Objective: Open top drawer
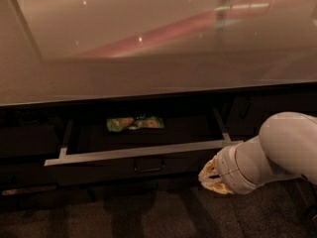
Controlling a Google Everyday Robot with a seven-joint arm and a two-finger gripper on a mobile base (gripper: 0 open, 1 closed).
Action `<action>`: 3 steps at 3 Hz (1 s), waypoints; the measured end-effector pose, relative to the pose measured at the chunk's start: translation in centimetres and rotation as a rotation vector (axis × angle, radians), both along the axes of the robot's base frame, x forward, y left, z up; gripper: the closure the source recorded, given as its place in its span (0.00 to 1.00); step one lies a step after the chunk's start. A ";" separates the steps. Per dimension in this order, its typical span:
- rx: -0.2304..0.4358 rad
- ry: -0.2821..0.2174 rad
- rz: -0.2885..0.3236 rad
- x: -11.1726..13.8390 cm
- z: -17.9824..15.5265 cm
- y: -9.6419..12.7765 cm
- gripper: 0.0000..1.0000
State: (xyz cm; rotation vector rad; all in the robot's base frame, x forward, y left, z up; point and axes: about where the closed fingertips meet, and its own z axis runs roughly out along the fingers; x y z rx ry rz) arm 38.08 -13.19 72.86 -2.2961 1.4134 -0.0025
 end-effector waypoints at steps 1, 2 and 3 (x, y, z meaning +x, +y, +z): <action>-0.016 0.013 -0.030 1.3 0.2 -0.7 1.00; -0.036 0.049 -0.109 4.9 0.6 -3.3 1.00; -0.030 0.031 -0.223 10.1 2.9 -7.6 1.00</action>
Offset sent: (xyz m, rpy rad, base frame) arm 0.1055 -0.0751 0.0182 -0.0515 0.0817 -0.2356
